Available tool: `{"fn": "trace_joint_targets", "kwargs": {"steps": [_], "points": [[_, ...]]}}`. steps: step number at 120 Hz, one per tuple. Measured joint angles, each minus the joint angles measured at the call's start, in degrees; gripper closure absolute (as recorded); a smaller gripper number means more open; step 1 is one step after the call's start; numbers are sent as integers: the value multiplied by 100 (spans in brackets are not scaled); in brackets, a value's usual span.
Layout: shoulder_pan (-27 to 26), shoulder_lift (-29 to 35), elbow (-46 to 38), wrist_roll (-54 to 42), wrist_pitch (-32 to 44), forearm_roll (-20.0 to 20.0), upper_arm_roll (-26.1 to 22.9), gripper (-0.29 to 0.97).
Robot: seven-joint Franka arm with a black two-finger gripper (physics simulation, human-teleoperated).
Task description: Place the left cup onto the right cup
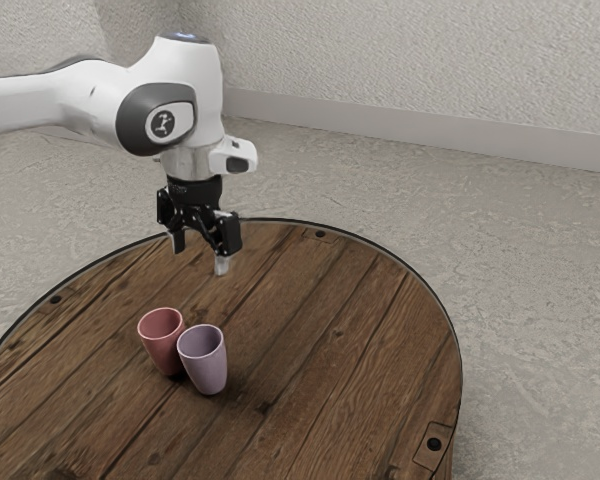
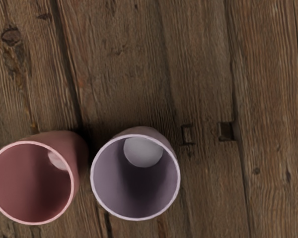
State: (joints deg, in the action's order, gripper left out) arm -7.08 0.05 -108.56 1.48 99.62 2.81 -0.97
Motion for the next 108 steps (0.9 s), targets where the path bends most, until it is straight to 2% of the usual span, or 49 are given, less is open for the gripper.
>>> {"fn": "trace_joint_targets", "kwargs": {"steps": [82, 108], "points": [[940, -71, -716, -186, 772, 2, -9, 0], [1288, -72, -994, -217, 1005, 114, -8, 0]]}}
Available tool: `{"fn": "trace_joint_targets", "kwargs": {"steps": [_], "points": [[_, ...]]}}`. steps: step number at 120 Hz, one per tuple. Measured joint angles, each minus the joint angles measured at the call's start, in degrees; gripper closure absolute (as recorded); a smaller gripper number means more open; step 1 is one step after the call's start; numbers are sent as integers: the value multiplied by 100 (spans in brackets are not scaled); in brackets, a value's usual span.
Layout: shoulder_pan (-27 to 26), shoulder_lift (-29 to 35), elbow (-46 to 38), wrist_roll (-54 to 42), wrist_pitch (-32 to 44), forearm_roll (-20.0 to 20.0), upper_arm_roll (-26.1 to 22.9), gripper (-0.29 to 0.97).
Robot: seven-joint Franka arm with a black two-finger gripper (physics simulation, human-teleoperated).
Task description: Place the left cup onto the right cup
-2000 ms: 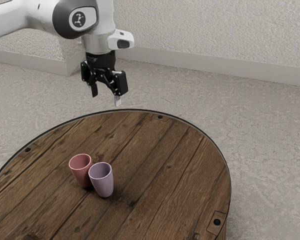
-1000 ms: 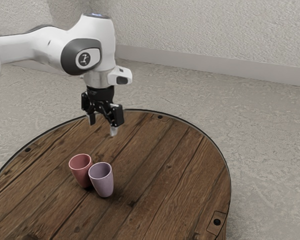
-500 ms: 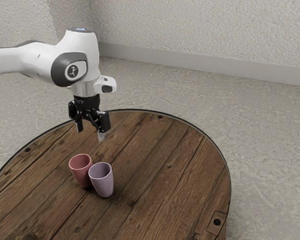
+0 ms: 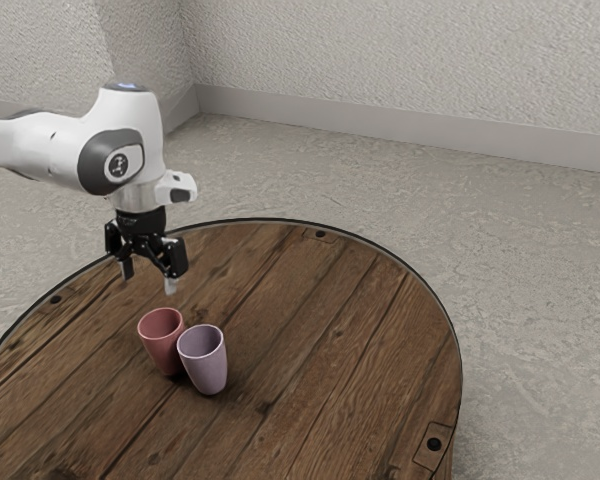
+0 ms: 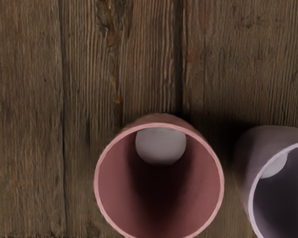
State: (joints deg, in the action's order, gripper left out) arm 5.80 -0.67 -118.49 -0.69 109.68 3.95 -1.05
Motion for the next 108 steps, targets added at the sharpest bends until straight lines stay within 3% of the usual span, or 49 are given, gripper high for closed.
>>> {"fn": "trace_joint_targets", "kwargs": {"steps": [40, 73, 108], "points": [[407, -126, -222, -32, 295, 30, 1, 0], [-9, -345, -226, -46, 443, 35, -3, 0], [66, -416, -220, -57, 541, 43, -4, 0]]}}
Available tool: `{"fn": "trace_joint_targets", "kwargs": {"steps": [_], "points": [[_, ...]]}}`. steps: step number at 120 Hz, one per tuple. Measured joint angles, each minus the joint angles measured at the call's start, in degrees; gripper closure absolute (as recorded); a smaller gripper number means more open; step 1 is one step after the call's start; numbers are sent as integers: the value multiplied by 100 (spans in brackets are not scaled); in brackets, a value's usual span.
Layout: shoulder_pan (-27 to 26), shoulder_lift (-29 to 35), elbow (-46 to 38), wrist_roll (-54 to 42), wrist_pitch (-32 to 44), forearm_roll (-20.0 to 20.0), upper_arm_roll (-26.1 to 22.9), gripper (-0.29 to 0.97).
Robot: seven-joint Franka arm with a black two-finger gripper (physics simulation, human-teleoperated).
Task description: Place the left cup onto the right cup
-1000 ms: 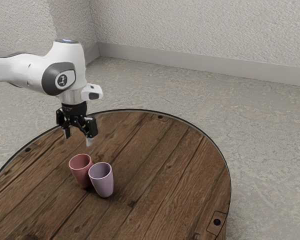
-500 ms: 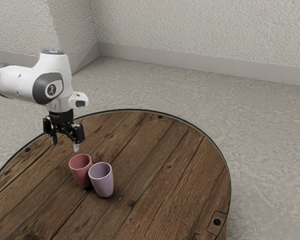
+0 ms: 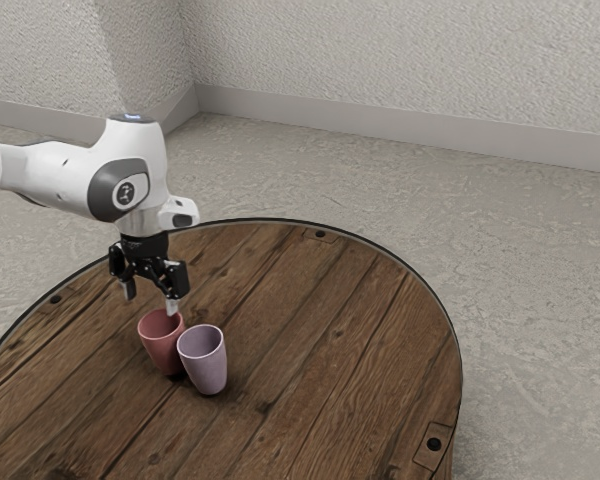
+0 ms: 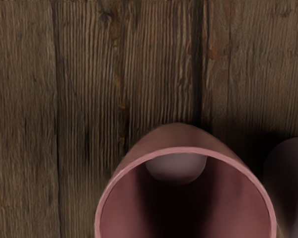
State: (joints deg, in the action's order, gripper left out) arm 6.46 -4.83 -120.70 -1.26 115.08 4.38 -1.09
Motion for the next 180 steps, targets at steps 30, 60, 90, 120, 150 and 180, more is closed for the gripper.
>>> {"fn": "trace_joint_targets", "kwargs": {"steps": [30, 60, 90, 120, 150, 180], "points": [[-13, -80, 8, -5, 43, 1, 4, 0], [1, -142, 9, -6, 59, 27, 4, 1], [61, -190, 11, -5, 64, 56, 4, 5], [57, -219, 12, -4, 94, 82, 10, 12], [133, -272, 9, -6, 145, 122, 7, 15], [163, -406, 16, -1, 221, 205, 4, 19]]}}
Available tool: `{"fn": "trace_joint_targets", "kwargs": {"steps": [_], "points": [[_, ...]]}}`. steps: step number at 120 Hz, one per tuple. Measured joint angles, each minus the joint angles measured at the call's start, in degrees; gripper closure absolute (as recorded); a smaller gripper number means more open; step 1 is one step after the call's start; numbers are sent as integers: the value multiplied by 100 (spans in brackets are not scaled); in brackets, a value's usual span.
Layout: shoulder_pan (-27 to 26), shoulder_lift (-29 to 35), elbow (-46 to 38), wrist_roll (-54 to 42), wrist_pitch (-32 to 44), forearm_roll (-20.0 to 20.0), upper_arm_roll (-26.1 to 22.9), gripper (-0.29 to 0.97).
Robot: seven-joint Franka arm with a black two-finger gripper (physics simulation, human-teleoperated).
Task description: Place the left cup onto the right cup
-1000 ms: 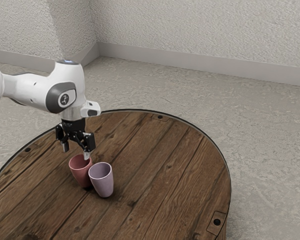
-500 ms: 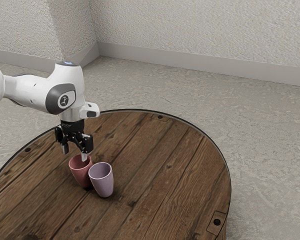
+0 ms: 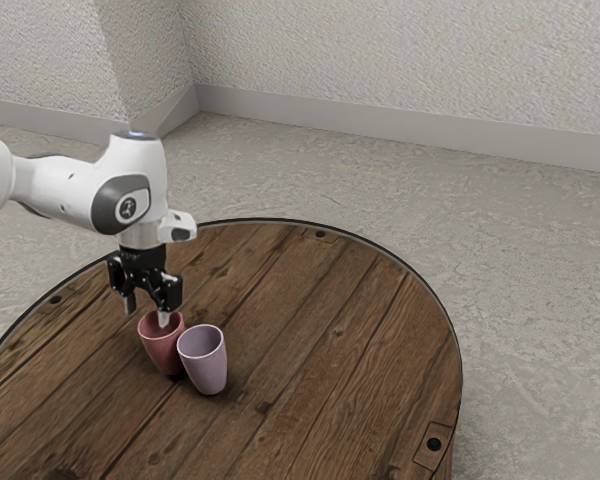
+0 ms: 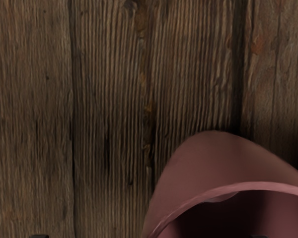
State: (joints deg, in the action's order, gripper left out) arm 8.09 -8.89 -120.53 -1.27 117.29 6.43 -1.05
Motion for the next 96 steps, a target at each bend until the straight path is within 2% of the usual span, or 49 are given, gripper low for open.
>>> {"fn": "trace_joint_targets", "kwargs": {"steps": [37, 96], "points": [[-9, -73, 7, -24, 103, 143, 0, 27], [-70, -171, 1, -102, 261, 289, -2, 31]]}}
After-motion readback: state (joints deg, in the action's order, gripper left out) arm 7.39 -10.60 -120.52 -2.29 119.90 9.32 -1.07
